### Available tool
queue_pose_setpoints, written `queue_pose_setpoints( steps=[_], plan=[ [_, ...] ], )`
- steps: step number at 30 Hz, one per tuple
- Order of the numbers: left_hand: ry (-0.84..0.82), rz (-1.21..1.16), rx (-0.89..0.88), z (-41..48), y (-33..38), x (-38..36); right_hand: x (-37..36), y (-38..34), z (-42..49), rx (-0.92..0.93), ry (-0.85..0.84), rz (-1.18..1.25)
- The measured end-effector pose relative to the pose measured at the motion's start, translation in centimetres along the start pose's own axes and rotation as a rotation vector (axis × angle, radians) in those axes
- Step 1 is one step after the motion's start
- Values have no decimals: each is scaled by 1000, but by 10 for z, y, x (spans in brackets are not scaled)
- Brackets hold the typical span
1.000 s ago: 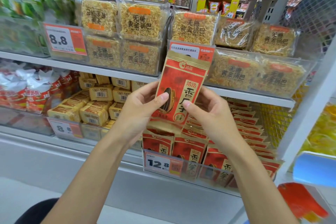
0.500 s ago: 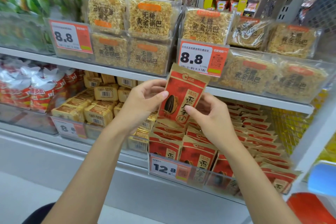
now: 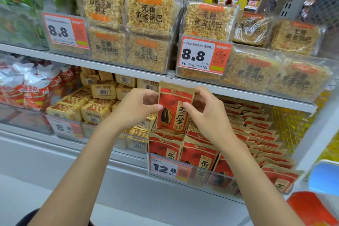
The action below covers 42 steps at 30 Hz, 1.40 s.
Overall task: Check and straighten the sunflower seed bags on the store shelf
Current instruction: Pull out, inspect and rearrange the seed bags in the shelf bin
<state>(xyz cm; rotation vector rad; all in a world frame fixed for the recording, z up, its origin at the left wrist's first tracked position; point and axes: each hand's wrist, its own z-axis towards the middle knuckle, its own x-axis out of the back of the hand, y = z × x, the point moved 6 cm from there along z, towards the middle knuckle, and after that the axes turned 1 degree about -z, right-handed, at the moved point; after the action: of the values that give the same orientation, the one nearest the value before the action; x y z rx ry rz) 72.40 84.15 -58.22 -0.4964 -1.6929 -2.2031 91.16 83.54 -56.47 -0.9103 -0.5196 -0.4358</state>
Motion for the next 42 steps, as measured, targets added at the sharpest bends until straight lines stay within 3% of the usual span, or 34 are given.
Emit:
queue_pose_setpoints(
  steps=[3,6,14,19,26,30,35,39,42],
  plan=[
    [-19,-20,-15,-1,0,-1,-10,8,-1,-68,-163,-78],
    [15,-40,-82,1,4,-1,-9,4,0,2,-83,-113],
    [-175,191,67,6,-24,-15,-31,15,0,-24,-329,-447],
    [-233,210,92,1,-24,-16,-34,9,1,-4,-408,-616],
    [-141,190,36,-5,-24,-11,-50,12,12,10,-524,-796],
    [-89,152,40,-8,-25,-7,-44,19,17,-52,-575,-697],
    [-155,152,39,-8,-25,-3,-22,13,11,-107,-537,-259],
    [-213,163,75,-7,-28,-3,-21,14,3,-87,-621,-331],
    [-229,172,93,-7,-30,-4,-24,15,0,-75,-570,-372]
  ],
)
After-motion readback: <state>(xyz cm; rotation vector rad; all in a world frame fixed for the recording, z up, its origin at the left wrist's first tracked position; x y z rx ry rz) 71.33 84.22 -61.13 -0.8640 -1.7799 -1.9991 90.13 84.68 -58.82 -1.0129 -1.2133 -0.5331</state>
